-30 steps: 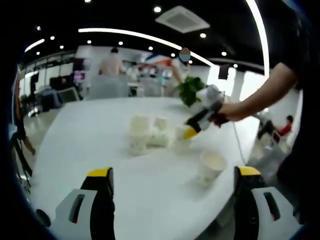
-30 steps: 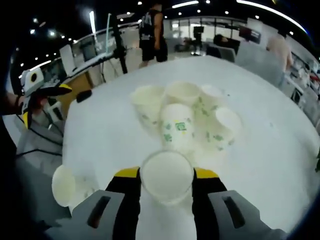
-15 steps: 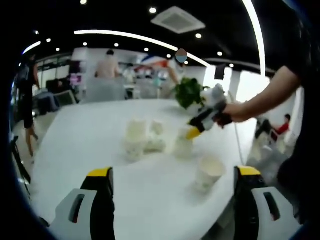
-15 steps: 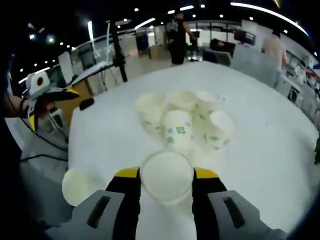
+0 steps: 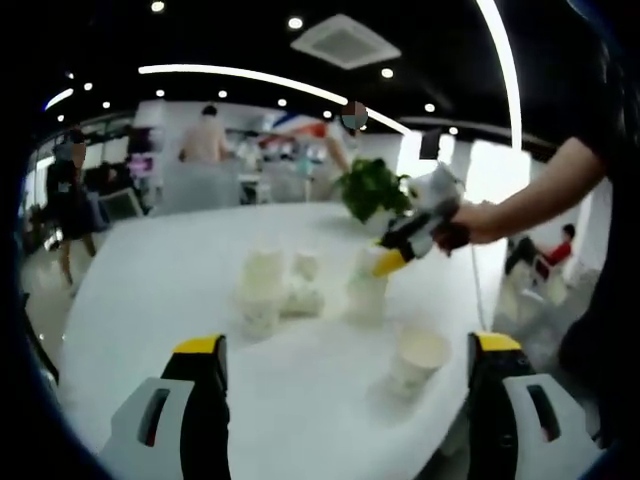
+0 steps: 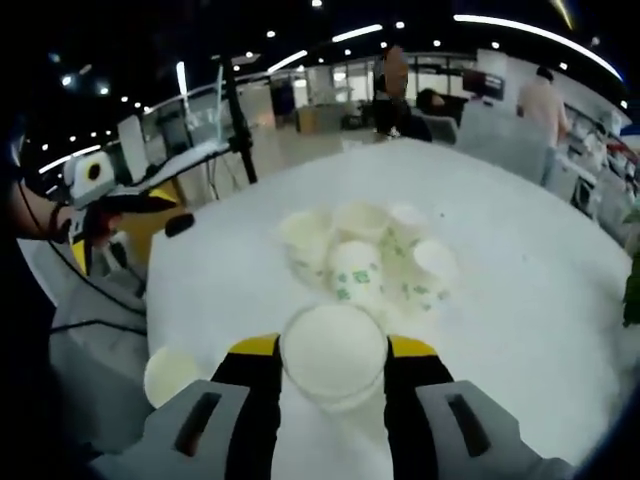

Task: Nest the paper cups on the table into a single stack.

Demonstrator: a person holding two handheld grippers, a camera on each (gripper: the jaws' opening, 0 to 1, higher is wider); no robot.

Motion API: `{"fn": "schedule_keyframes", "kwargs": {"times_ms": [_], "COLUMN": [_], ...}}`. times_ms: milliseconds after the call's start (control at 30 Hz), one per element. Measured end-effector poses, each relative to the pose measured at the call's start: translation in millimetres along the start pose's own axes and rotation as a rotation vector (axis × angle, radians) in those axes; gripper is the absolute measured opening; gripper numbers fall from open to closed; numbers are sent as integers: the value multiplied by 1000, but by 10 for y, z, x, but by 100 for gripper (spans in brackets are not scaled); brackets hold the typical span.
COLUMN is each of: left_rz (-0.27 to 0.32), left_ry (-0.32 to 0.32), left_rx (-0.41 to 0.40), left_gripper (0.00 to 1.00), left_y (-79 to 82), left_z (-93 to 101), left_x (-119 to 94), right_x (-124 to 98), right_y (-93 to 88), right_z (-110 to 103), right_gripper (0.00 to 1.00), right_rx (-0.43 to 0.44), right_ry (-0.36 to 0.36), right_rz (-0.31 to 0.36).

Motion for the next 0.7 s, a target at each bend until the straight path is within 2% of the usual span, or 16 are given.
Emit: {"fn": "schedule_keyframes", "kwargs": {"times_ms": [267, 700], "left_rz": [7, 24], "left_ry": [-19, -25], "left_rx": [9, 8], "left_gripper": [100, 100], "left_y": [35, 116], "left_z": [29, 87], "left_x": [38, 70], "right_x": [-121, -366], "right_y": [70, 285], "right_z": [-80, -208], "right_gripper": [36, 36], "right_rx": [16, 46], "right_ry": [4, 14], "right_rz": [43, 152]}}
Point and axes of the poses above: the point that each gripper's makers call its tool centre point, and the gripper's own axes: x roughly forward along the fingers, z roughly to its right, y roughly out of its top, the point moved 6 cm from there along -x, roughly backward along the fingers, and after that the axes turned 4 degrees about x, right-handed, at the moved point
